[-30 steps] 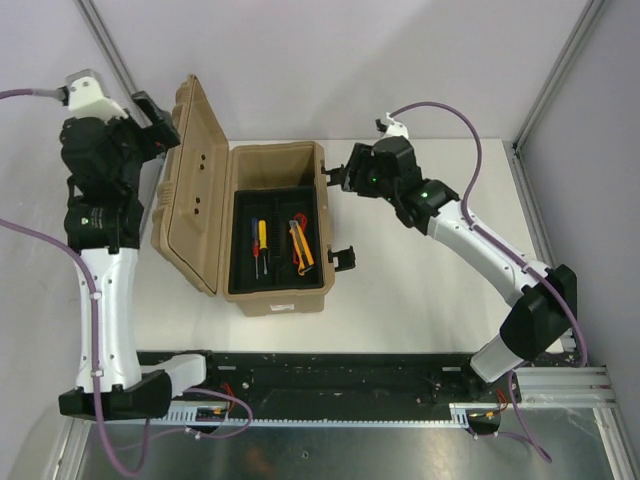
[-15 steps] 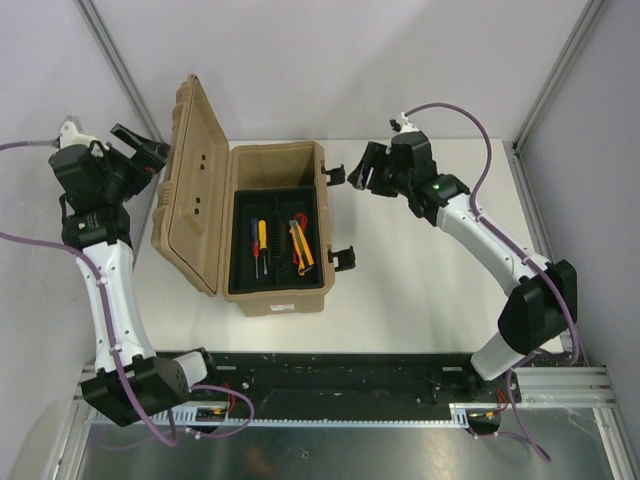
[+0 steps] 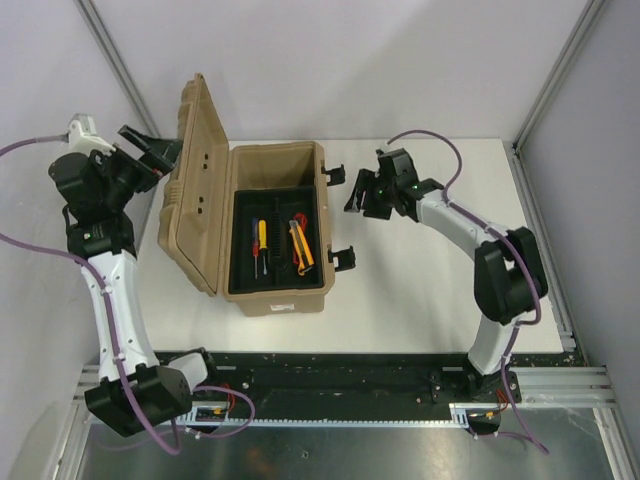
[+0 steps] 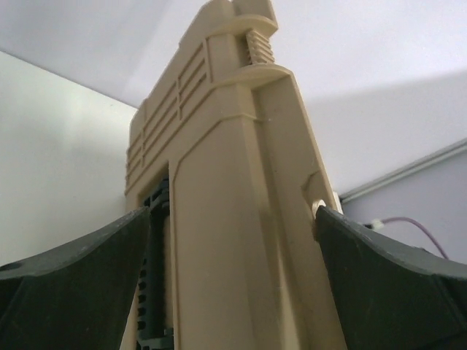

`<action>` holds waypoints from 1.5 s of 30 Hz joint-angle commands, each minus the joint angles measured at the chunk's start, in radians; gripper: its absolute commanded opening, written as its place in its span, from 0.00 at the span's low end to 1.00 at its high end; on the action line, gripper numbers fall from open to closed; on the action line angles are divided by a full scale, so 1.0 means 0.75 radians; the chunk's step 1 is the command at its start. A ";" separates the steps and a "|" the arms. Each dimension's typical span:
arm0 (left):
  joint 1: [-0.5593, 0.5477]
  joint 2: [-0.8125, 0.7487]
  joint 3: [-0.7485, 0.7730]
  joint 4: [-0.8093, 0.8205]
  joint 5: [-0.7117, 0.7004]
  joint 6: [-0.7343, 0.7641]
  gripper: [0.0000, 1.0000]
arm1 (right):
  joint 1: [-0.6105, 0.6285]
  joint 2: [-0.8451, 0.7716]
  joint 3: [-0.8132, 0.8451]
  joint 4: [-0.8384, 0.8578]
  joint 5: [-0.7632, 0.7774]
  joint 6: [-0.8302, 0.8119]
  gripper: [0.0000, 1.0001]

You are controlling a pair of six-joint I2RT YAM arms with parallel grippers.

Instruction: Pack the tool kit

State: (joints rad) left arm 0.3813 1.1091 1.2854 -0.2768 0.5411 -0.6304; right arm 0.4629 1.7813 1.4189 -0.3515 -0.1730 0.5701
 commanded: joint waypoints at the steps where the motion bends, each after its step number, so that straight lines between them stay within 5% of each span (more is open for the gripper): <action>1: -0.083 -0.039 -0.023 0.096 0.183 -0.013 0.99 | 0.006 0.109 -0.001 0.009 -0.126 0.003 0.61; 33: -0.318 -0.066 -0.262 0.178 0.210 -0.068 0.98 | 0.067 0.132 -0.002 0.149 -0.192 0.078 0.61; 45: -0.410 -0.042 -0.150 0.219 0.274 0.038 0.99 | 0.075 0.127 -0.002 0.168 -0.184 0.120 0.61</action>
State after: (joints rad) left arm 0.1081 1.0687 1.1091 -0.1295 0.6971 -0.6643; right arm 0.5129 1.9003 1.4063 -0.2626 -0.3115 0.6365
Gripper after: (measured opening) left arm 0.994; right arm 0.610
